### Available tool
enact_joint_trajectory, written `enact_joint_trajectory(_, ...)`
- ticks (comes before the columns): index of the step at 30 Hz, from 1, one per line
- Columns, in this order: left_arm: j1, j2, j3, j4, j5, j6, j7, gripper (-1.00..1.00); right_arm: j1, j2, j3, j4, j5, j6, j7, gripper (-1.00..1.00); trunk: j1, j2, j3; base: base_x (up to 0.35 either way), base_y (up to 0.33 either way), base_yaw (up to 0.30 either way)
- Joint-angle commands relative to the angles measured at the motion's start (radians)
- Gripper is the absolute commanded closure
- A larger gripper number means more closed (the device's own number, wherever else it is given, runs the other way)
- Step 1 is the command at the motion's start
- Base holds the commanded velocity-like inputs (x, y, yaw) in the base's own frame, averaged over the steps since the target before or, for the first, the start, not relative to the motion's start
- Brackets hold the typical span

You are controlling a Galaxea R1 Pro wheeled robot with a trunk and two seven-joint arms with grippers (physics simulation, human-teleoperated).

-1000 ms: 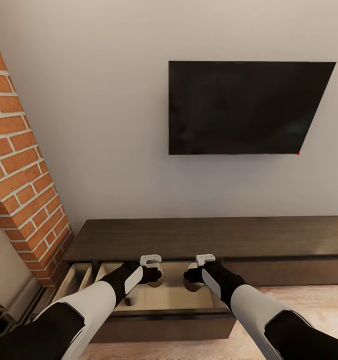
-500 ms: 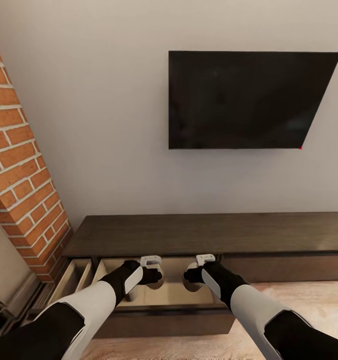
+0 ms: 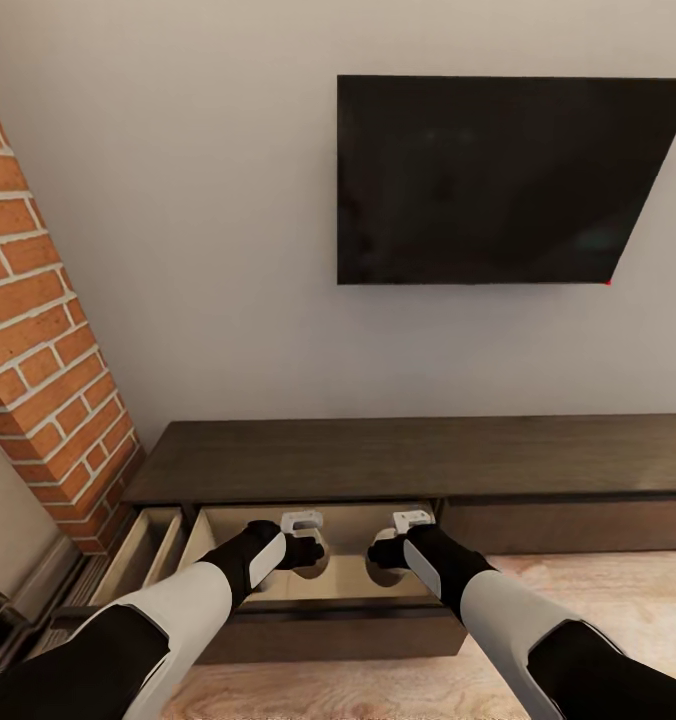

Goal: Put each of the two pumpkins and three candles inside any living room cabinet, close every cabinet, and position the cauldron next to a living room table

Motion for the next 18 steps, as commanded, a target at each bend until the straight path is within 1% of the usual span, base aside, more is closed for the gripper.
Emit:
enact_joint_trajectory(1,0.0,0.0,-0.004,-0.001,0.008,0.004,0.006,1.0,-0.001,-0.001,0.008,-0.002,-0.011,0.004,-0.007,1.0,0.0,-0.001,-0.002,0.0,0.0,0.0)
enact_joint_trajectory(4,0.0,0.0,-0.004,-0.001,0.009,0.004,0.006,1.0,-0.001,0.0,0.008,-0.001,-0.01,0.004,-0.007,1.0,0.0,-0.001,-0.007,0.084,0.0,0.0)
enact_joint_trajectory(12,-0.001,0.0,-0.004,-0.002,0.009,0.004,0.006,1.0,-0.001,0.0,0.008,-0.001,-0.011,0.004,-0.007,1.0,0.0,-0.001,-0.02,0.309,0.0,0.0)
enact_joint_trajectory(14,-0.001,0.0,-0.004,-0.002,0.009,0.004,0.007,1.0,-0.001,0.0,0.008,-0.001,-0.01,0.004,-0.007,1.0,0.0,-0.001,-0.023,0.142,0.0,0.0)
enact_joint_trajectory(18,0.0,0.0,-0.004,-0.002,0.009,0.004,0.007,1.0,-0.001,0.0,0.008,-0.001,-0.011,0.004,-0.007,1.0,0.0,-0.001,-0.029,0.043,0.0,0.0)
